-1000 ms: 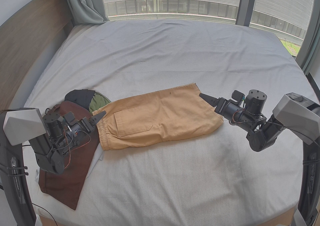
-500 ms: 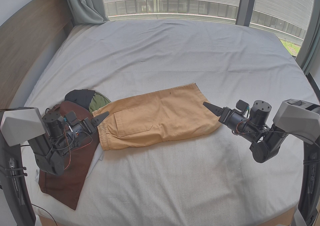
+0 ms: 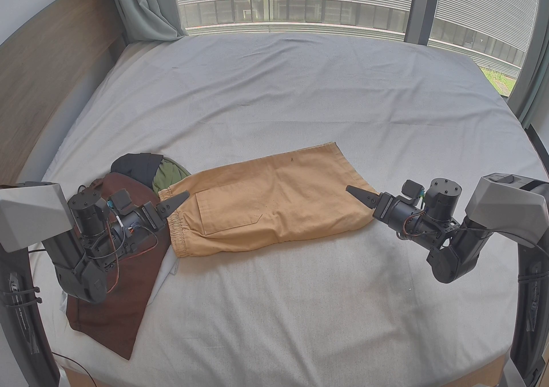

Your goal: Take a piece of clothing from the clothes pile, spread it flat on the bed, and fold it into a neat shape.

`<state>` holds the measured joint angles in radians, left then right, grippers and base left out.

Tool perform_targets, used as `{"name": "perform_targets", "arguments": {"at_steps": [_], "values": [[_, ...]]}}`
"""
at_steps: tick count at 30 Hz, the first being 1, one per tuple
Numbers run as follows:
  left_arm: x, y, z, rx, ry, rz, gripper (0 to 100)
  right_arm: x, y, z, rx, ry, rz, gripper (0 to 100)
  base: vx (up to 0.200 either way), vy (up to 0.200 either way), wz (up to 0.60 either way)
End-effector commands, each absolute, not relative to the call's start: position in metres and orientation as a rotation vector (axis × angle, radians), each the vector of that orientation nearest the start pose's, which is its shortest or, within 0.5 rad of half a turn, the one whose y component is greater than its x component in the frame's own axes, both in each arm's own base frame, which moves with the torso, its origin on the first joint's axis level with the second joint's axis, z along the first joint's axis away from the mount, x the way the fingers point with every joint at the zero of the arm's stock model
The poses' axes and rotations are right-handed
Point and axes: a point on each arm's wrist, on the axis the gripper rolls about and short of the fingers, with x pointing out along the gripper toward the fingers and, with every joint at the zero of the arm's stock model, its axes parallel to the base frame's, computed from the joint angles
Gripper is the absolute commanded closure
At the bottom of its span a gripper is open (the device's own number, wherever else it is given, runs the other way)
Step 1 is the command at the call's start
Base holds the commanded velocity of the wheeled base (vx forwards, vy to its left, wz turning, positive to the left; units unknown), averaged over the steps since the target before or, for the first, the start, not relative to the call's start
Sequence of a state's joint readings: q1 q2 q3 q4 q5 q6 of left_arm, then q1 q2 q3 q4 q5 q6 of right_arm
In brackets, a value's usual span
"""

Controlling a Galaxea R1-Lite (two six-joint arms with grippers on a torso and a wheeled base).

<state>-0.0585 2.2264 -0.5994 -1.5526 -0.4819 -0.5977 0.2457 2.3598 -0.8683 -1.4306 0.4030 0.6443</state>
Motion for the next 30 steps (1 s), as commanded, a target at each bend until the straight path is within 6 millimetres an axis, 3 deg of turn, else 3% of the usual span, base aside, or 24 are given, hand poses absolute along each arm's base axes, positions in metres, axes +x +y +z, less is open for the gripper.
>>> {"name": "perform_targets", "arguments": {"at_steps": [1, 8, 30], "values": [[0.345, -0.032, 0.051, -0.599, 0.24, -0.503, 0, 0.385, 0.108, 0.031, 0.626, 0.301, 0.602, 0, 0.0, 0.0, 0.0], [0.347, -0.031, 0.042, -0.534, 0.244, -0.501, 0, 0.379, 0.111, 0.017, 0.627, 0.392, 0.582, 0, 0.0, 0.0, 0.0], [0.348, -0.028, 0.042, -0.534, 0.241, -0.494, 0, 0.383, 0.112, -0.015, 0.632, 0.489, 0.547, 0, 0.0, 0.0, 0.0]]}}
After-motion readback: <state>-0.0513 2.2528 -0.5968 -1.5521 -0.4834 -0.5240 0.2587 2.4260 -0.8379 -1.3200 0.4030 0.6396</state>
